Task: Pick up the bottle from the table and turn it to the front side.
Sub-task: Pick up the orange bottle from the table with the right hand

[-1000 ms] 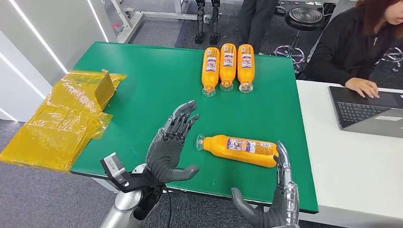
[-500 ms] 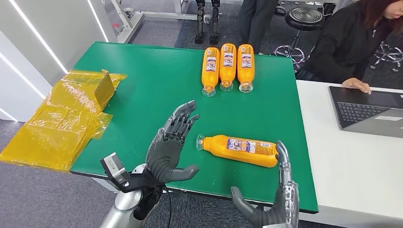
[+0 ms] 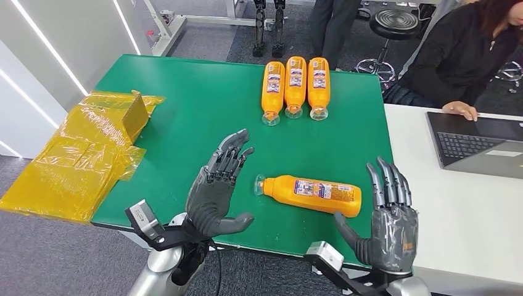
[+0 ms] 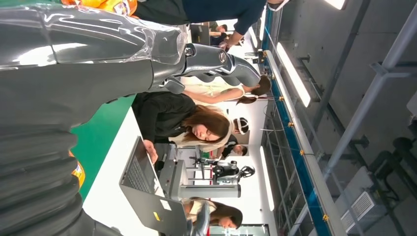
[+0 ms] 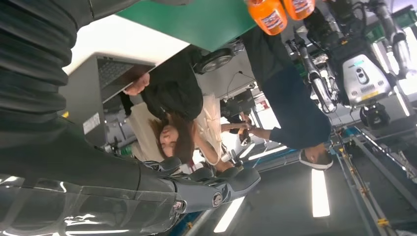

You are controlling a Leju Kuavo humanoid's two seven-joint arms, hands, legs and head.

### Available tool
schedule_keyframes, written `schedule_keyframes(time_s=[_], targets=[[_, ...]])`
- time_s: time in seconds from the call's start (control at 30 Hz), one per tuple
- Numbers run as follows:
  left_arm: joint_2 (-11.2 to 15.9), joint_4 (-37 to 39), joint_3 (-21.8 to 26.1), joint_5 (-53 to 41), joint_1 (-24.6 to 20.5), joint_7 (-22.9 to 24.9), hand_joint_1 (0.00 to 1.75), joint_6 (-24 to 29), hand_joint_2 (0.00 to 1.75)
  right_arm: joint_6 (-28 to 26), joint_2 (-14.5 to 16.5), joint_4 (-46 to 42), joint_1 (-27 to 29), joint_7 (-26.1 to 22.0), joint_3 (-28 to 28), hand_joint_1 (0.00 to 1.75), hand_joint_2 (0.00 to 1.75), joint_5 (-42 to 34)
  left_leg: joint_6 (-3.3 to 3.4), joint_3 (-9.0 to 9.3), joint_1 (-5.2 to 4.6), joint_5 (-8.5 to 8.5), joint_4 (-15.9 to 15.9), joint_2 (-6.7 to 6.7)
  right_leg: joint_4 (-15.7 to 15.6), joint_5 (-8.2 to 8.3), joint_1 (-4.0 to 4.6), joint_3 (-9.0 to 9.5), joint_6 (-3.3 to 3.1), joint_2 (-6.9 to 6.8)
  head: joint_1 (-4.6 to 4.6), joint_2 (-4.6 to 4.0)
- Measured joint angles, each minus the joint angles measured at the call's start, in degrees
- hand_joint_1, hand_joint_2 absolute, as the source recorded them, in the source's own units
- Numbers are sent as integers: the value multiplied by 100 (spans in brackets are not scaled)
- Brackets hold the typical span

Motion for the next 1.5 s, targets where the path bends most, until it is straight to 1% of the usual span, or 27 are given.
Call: schedule_keyframes(time_s=[0.23,0.43,0.53,0.7,0.83,0.97,1.13,1.2,1.33,1.43,1.5], targets=[[-52,78,-7,52,-29,2,0,-86,175,419,-355,626,-840,-80,8,0,175,-406,-2,1,1,2,0,0,2,1,1,0,-1,0,0,0],[-112,236,-24,104,-90,-17,0,-139,175,779,-636,1242,-1594,-162,251,0,175,-798,0,0,1,4,1,-3,2,1,1,0,-1,-2,0,0],[-116,301,-28,110,-99,-29,0,-151,175,794,-726,1416,-1799,-164,356,0,175,-852,1,0,1,4,1,-3,2,1,1,0,-1,-2,0,0],[-118,376,-32,116,-104,-44,0,-159,175,852,-812,1568,-1930,-145,463,0,175,-913,1,-3,1,3,1,-4,1,0,1,-1,-1,-2,0,0],[-118,431,-34,127,-109,-61,0,-168,175,1394,-889,1803,-2227,-164,619,0,175,-1334,1,-3,0,3,1,-2,2,1,1,-2,-1,0,-1,0],[-122,471,-35,127,-109,-76,0,-171,175,1874,-961,2257,-2796,-216,902,0,175,-1726,-1,-2,1,9,1,-2,3,4,1,0,-1,0,0,0],[-146,489,-35,126,-108,-76,0,-171,175,2059,-970,2689,-3283,-223,1223,0,175,-1954,-1,-3,1,11,3,-8,3,6,1,0,0,-4,0,0],[-146,496,-35,127,-106,-76,0,-177,175,2240,-971,2807,-3409,-201,1335,0,175,-2104,-1,-4,1,10,3,-8,4,5,1,-1,0,-3,0,0],[-148,517,-35,128,-103,-76,0,-207,175,2909,-971,3157,-3753,-180,1620,0,175,-2560,-1,-7,1,10,2,-8,4,5,1,-2,0,-3,-1,0],[-148,524,-35,122,-94,-76,0,-230,175,3350,-971,3531,-4167,-225,1892,0,175,-2965,-1,-7,1,11,3,-8,5,6,1,-2,0,-3,-1,0],[-148,525,-35,107,-83,-75,0,-248,175,3534,-972,3767,-4470,-264,2075,0,175,-3167,-1,-6,1,12,3,-8,5,6,1,-2,0,-3,0,0]])
